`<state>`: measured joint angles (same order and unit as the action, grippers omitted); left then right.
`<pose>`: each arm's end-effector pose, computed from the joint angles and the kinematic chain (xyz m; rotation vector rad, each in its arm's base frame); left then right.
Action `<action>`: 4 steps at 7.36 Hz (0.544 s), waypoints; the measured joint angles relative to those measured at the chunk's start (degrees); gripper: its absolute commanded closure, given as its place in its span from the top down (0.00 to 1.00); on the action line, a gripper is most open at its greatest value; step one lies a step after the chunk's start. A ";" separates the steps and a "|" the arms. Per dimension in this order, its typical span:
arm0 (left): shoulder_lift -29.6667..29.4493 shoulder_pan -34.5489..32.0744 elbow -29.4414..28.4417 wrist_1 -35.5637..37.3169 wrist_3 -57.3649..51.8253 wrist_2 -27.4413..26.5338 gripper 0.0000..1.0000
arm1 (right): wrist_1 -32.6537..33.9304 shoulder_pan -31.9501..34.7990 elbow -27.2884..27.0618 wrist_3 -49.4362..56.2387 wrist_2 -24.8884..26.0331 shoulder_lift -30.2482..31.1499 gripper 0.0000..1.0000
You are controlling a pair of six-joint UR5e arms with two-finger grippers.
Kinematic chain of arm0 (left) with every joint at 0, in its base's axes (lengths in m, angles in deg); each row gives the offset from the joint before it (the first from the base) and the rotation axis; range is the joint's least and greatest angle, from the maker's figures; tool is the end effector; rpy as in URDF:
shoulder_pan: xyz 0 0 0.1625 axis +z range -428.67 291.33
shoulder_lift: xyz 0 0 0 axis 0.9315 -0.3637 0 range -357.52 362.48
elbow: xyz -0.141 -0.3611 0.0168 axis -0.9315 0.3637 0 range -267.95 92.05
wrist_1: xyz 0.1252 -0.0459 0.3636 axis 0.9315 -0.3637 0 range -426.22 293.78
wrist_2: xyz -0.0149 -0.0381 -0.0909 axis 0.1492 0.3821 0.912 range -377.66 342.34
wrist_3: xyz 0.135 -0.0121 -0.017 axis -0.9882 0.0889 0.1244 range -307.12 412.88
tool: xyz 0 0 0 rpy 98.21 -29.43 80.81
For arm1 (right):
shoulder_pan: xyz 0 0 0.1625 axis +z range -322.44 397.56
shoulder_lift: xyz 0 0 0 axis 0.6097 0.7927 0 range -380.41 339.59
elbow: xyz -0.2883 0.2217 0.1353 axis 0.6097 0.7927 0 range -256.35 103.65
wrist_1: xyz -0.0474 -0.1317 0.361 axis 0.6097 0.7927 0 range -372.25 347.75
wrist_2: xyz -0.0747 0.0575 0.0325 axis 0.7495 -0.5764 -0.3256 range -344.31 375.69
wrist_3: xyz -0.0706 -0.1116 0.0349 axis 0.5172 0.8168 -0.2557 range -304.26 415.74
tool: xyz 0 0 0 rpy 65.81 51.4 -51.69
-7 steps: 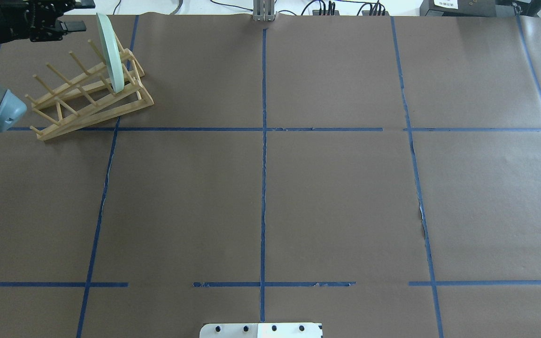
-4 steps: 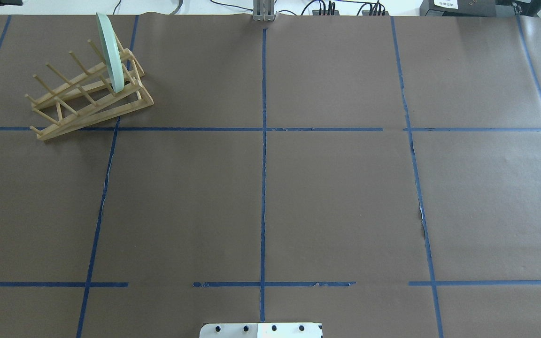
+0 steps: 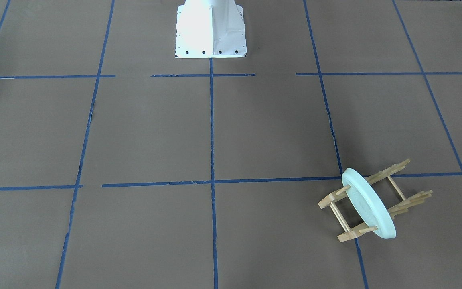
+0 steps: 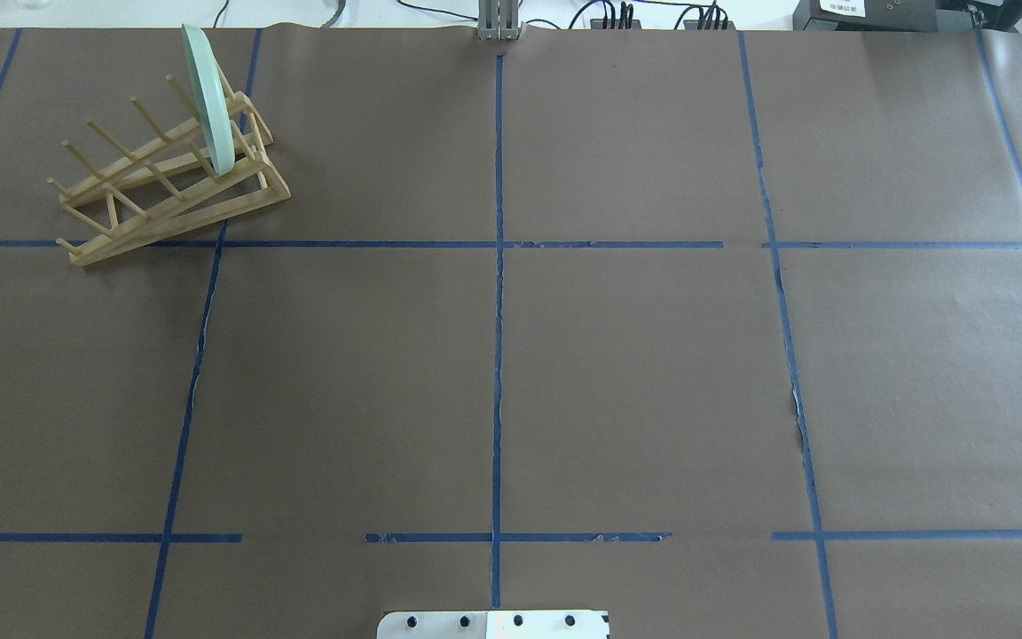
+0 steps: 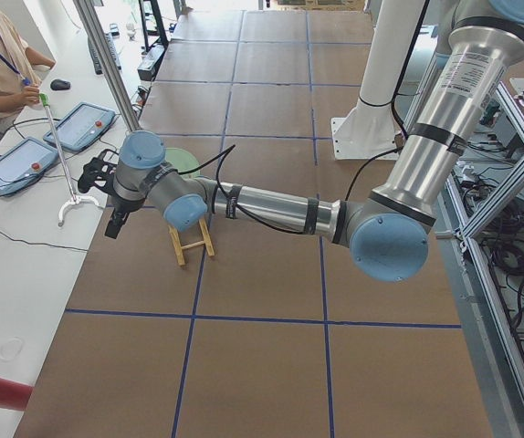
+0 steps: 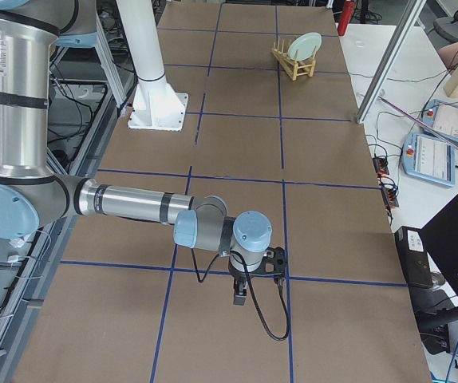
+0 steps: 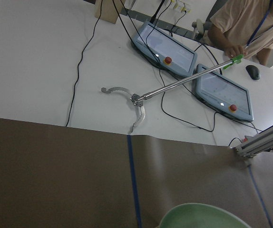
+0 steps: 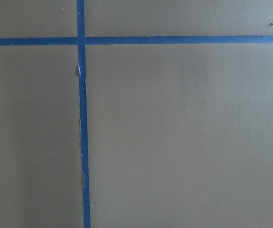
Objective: Place plate on rack
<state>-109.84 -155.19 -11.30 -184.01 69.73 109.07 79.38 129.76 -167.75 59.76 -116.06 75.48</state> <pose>-0.0119 -0.6538 0.4927 0.4995 0.7169 -0.0126 0.0580 -0.4089 0.6889 -0.0621 -0.7323 0.0086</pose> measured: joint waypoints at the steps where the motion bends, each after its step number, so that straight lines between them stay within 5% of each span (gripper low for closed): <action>1: 0.62 -2.58 0.01 9.99 -9.21 -0.52 1.00 | 0.02 0.00 0.00 0.01 0.00 0.00 1.00; 4: 12.39 -6.01 5.71 22.17 -24.42 7.30 1.00 | -0.01 0.00 -0.02 0.00 0.00 0.00 1.00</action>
<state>-97.45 -161.21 -5.59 -161.84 45.31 116.37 79.36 129.76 -167.77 59.76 -116.06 75.49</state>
